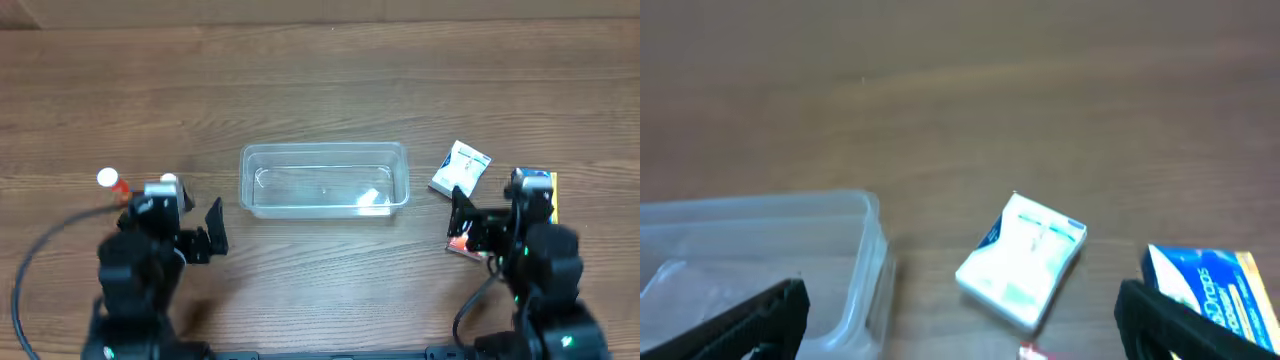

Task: Pack container
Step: 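Move left gripper over the black bottle and grasp it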

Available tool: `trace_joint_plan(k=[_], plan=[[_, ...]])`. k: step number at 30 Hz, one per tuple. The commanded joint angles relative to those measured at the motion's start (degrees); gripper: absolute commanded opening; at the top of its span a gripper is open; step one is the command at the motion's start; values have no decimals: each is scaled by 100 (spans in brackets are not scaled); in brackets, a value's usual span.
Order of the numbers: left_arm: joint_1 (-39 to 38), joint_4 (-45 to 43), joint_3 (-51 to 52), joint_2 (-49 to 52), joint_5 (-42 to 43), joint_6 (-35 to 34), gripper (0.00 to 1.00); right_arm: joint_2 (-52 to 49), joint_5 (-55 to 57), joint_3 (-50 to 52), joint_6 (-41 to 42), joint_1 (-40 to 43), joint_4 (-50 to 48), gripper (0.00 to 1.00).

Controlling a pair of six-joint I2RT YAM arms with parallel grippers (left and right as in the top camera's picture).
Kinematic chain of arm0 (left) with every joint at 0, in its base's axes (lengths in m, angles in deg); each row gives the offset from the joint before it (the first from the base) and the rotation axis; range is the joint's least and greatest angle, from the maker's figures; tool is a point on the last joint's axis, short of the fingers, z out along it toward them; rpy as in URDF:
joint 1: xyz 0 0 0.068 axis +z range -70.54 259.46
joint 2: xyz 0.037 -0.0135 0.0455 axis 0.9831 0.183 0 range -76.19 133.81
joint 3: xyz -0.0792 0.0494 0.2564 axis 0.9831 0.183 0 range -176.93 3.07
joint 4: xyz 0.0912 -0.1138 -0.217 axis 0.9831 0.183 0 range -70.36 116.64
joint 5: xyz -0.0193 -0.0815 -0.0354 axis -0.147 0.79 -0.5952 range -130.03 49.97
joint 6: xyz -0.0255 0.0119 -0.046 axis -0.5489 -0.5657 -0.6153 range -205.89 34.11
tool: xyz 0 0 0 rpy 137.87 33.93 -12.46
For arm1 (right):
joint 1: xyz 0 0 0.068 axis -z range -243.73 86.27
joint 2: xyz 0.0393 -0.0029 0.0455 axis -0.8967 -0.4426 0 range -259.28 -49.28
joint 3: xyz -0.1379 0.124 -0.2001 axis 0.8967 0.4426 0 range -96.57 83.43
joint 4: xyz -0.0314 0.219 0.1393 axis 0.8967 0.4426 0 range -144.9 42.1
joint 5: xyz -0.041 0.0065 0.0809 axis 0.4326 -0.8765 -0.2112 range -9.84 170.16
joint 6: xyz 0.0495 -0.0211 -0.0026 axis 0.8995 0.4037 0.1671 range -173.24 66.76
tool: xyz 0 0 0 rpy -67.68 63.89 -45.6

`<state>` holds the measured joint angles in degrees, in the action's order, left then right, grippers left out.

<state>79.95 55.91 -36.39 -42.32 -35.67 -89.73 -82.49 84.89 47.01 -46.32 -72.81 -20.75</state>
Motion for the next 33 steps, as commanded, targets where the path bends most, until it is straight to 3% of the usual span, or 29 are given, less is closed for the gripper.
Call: trace_joint_plan(k=[1, 6, 9, 14, 17, 21, 33], plan=[[24, 837, -1309, 1187, 203, -153, 100, -973, -125, -1200, 278, -17, 693, 100], [24, 2389, -2634, 2420, 297, -153, 100, -2417, -662, -2675, 275, -17, 2124, 100], [24, 2830, -2924, 2732, 297, -153, 100, -2905, -765, -3075, 273, -17, 2553, 100], [28, 2844, -2986, 2765, 238, -297, 100, -3130, -723, -3117, 450, 208, 2643, 100], [46, 2844, -3145, 2865, -273, -748, 100, -3320, -1093, -3117, 555, 857, 2664, 100], [227, 2852, -3366, 3274, -520, -824, 100, -3652, -1486, -3117, 551, 1281, 2732, 100], [817, 2723, -3401, 5130, -498, -1097, 100, -4310, -1469, -3117, 551, 1333, 2841, 100]])
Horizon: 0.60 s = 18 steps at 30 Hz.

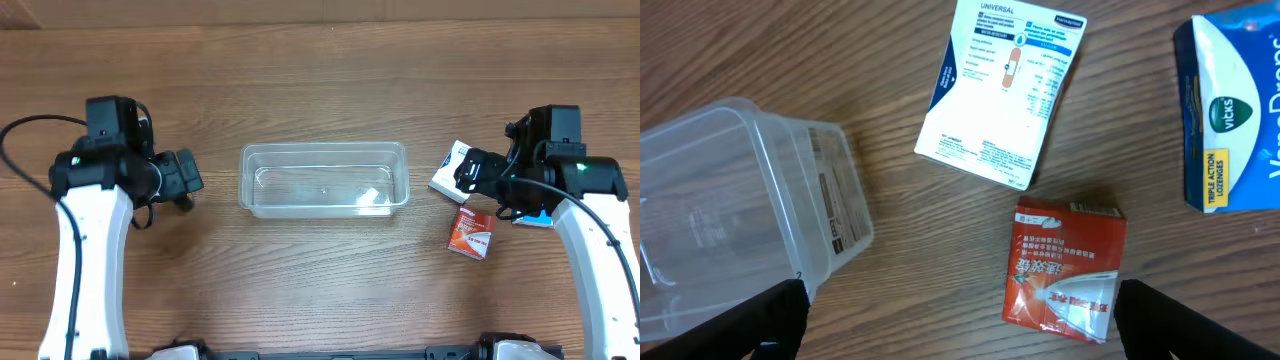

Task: Pack container
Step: 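Move left gripper over the black bottle and grasp it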

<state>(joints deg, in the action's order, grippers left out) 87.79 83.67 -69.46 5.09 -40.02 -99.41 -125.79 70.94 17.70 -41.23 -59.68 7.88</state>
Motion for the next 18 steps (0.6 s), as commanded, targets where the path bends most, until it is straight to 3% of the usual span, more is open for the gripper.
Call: trace_joint_plan(k=[1, 9, 15, 18], plan=[[33, -96, -94, 540, -66, -129, 100, 20, -74, -186, 39, 20, -26, 100], [33, -339, -92, 1510, -400, -133, 100, 20, -28, -186, 42, 20, -24, 100], [31, -590, -92, 1698, -619, -133, 100, 20, -28, -186, 42, 20, -31, 100], [28, -734, -92, 1698, -619, -131, 91, 20, -26, -186, 42, 20, -28, 100]])
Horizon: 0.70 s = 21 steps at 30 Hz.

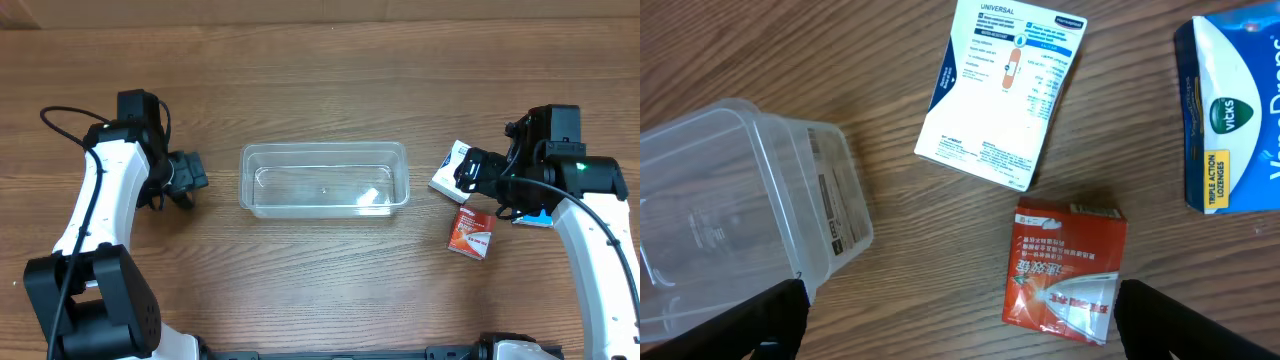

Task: Pack container
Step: 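Move left gripper over the black bottle and grasp it, then carry black bottle into the container and release it with left gripper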

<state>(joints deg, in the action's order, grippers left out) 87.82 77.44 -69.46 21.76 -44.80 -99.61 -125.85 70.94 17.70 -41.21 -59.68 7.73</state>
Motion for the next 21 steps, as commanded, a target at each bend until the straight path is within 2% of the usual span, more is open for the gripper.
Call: trace_joint_plan(k=[1, 6, 13, 17, 21], plan=[[26, -142, -92, 31, -138, -114, 87, 26, -28, -186, 39, 20, -13, 100], [24, -173, -92, 31, -114, -114, 50, 26, -28, -186, 39, 20, -15, 100], [24, -199, -92, 31, -114, -114, 32, 26, -28, -186, 39, 20, -42, 100], [24, -199, -92, 31, -114, -114, 27, 26, -28, -186, 39, 20, -52, 100], [24, -199, -94, 28, -9, -114, 14, 26, -28, -186, 39, 20, -57, 100]])
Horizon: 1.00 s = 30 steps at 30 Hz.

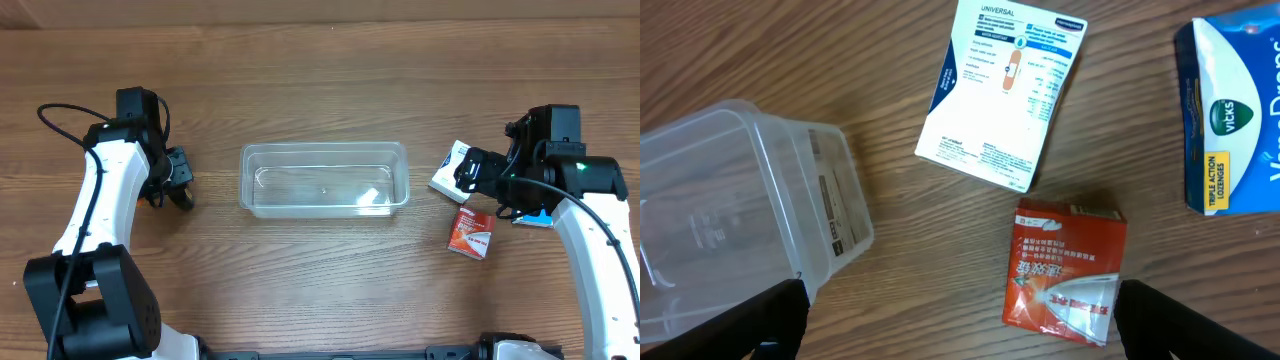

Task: Pack container
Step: 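Carry black bottle into the container and release it with left gripper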

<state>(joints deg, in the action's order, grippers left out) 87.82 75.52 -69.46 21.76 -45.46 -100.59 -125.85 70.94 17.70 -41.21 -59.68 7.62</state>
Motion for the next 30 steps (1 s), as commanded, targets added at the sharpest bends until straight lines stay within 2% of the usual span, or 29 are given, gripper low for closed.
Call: trace_joint_plan(k=[1, 3, 10, 15, 18, 23, 30], plan=[[24, -4, -109, 28, 116, -17, 10, 26, -28, -186, 39, 20, -46, 100], [24, 79, -232, 4, 299, -37, 4, 26, -28, -186, 39, 20, -44, 100], [-391, 916, -1403, -481, 697, -103, 4, 26, -26, -186, 39, 20, -44, 100], [-1423, 1239, -2151, -933, 645, -343, 4, 26, -26, -186, 37, 20, -46, 100], [-2094, 1241, -2218, -990, 234, -605, 4, 26, -24, -186, 20, 20, -44, 100], [-2830, 1318, -2151, -664, 2, -789, 4, 26, -26, -186, 20, 20, -37, 100], [-2859, 1351, -2009, 398, -42, -1108, 4, 26, -24, -186, 20, 20, -4, 100]])
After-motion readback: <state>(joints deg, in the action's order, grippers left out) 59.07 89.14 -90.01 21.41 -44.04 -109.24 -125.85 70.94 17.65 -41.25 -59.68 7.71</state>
